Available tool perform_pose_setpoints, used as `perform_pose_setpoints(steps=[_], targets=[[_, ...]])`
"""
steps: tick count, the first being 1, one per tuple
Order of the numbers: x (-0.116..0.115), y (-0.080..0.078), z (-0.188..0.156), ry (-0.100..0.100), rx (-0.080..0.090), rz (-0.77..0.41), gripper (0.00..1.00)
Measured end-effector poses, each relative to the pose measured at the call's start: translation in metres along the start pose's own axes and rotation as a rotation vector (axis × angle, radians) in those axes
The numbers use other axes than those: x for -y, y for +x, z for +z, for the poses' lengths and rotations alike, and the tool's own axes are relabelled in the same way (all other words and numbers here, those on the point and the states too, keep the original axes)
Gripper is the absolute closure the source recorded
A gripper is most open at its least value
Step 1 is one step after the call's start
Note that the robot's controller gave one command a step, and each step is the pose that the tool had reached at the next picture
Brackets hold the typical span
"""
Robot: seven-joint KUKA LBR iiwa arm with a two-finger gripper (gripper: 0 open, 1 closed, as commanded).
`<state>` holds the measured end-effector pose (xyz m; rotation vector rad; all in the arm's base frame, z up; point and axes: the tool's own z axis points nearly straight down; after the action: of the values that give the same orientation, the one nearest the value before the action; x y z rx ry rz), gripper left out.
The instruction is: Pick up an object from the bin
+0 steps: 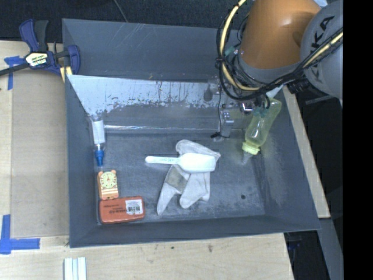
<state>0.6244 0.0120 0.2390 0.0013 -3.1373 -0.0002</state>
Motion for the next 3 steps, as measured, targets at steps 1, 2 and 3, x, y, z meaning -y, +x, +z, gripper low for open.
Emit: perform_pose_setpoints(steps=[1,2,3], targets=[[0.000,-0.001,-0.006,0.000,0.009,0.000,0.00],[-0.011,0.011,0.037,0.001,0.014,-0.051,0.00],[-0.009,0.038,0.106,0.000,0.011,-0.039,0.00]])
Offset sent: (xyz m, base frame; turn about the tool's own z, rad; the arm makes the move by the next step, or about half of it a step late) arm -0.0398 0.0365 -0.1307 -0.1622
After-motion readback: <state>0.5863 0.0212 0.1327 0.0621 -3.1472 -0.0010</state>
